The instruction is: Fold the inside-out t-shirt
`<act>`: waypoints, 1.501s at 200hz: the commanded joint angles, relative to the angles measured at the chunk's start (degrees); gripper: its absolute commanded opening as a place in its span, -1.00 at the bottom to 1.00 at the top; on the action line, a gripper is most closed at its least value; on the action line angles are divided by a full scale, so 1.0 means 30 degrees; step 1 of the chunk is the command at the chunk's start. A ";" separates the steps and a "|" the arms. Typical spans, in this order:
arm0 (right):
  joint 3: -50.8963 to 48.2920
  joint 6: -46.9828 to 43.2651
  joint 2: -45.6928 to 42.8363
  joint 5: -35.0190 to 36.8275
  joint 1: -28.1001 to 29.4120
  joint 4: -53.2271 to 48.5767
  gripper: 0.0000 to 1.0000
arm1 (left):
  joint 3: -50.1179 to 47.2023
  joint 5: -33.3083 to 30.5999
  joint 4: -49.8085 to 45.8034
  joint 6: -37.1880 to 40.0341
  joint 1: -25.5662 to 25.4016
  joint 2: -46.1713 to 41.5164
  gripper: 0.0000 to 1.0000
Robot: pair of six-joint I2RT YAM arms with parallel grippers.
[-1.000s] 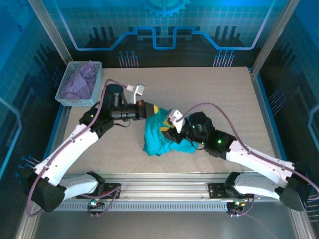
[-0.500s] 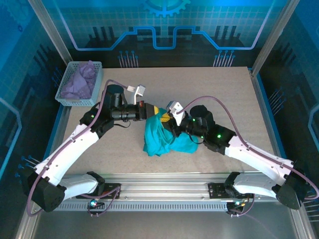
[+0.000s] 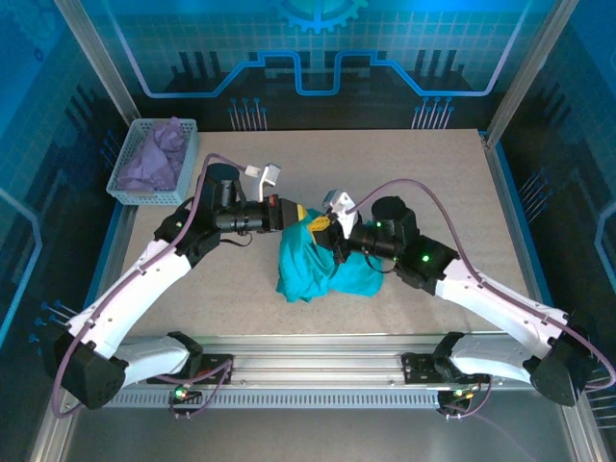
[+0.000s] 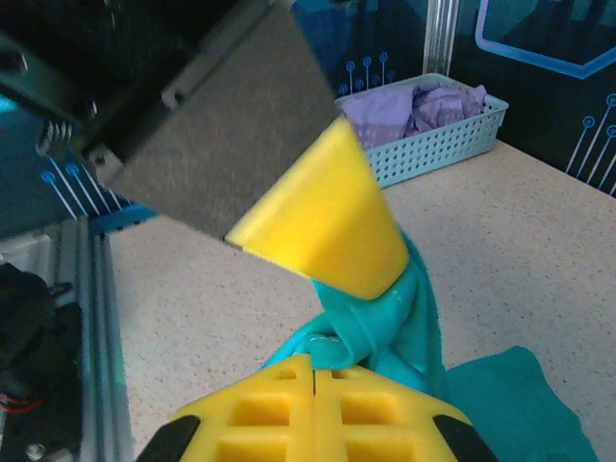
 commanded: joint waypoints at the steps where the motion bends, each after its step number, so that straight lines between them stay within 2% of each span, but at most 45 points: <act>1: 0.0726 0.2479 -0.0231 -0.2043 -0.0718 0.1562 -1.00 | 0.0002 -0.1772 -0.0212 0.1120 0.0173 0.0111 -0.70; 17: 0.0620 0.4249 -0.0060 -0.1981 -0.0944 0.2307 -1.00 | -0.0036 -0.3646 -0.0959 0.1742 0.0197 -0.0419 -0.22; 35: 0.0396 0.6312 0.0071 -0.1570 -0.1189 0.3264 -1.00 | -0.0865 -0.6335 -0.1323 0.2072 0.0197 -0.1899 0.01; 45: 0.0454 0.6947 0.0171 -0.1179 -0.1248 0.3349 -1.00 | -0.1715 -0.7153 -0.1070 0.2092 0.0197 -0.2902 0.12; 66: 0.1023 0.7337 0.0462 -0.0687 -0.1230 0.2813 -1.00 | -0.3665 -0.6855 0.0080 0.1896 0.0046 -0.4663 0.25; 83: 0.1788 0.7026 0.0894 -0.0694 -0.1250 0.1978 -1.00 | -0.4862 -0.6369 0.1117 0.1898 -0.0766 -0.5258 0.30; 114: 0.3260 0.5906 0.1649 -0.1123 -0.1249 0.0123 -1.00 | -0.5246 -0.7267 0.2161 0.3145 -0.3185 -0.4353 0.36; 125: 0.3558 0.5698 0.1790 -0.1479 -0.1225 -0.0231 -1.00 | -0.5103 -0.7873 0.2370 0.3417 -0.3516 -0.3691 0.36; 139: 0.3693 0.5695 0.1827 -0.1869 -0.1249 -0.0340 -1.00 | -0.4996 -0.8262 0.2824 0.3526 -0.3530 -0.2894 0.30; 150: 0.3686 0.5769 0.1801 -0.2226 -0.1211 -0.0310 -1.00 | -0.5079 -0.8446 0.3660 0.3615 -0.3523 -0.2378 0.14; 180: 0.3719 0.5364 0.1527 -0.3072 -0.1143 -0.0531 -1.00 | -0.5155 -0.8044 0.5207 0.4603 -0.3443 -0.1502 -0.74; 191: 0.3772 0.4471 0.1228 -0.3417 -0.1134 -0.1036 -1.00 | -0.5384 -0.7712 0.5693 0.5134 -0.3230 -0.1677 -0.95; 212: 0.4116 0.1881 0.0542 -0.3701 -0.1191 -0.3095 -0.54 | -0.6712 -0.5936 0.7630 0.6167 -0.2537 -0.2540 -1.00; 224: 0.4357 0.0379 0.0272 -0.3052 -0.1353 -0.4747 -0.37 | -0.7691 -0.4405 0.9171 0.6747 -0.2135 -0.3098 -1.00; 244: 0.4279 -0.0843 -0.0152 -0.1961 -0.2219 -0.6603 -0.27 | -0.8833 -0.2731 1.1137 0.7443 -0.1597 -0.3852 -1.00; 266: 0.3264 -0.0762 -0.0771 -0.2058 -0.3851 -0.6336 -0.22 | -0.9076 -0.1449 1.1529 0.7676 -0.0902 -0.4104 -1.00; 279: 0.2896 -0.1464 -0.0770 -0.1970 -0.4159 -0.6310 -0.19 | -0.8985 -0.0326 1.1623 0.7564 -0.0610 -0.4049 -1.00; 300: 0.2605 -0.2723 -0.0094 -0.4399 -0.4069 -0.6133 -0.09 | -0.8727 0.0822 1.1624 0.7425 -0.0451 -0.3736 -1.00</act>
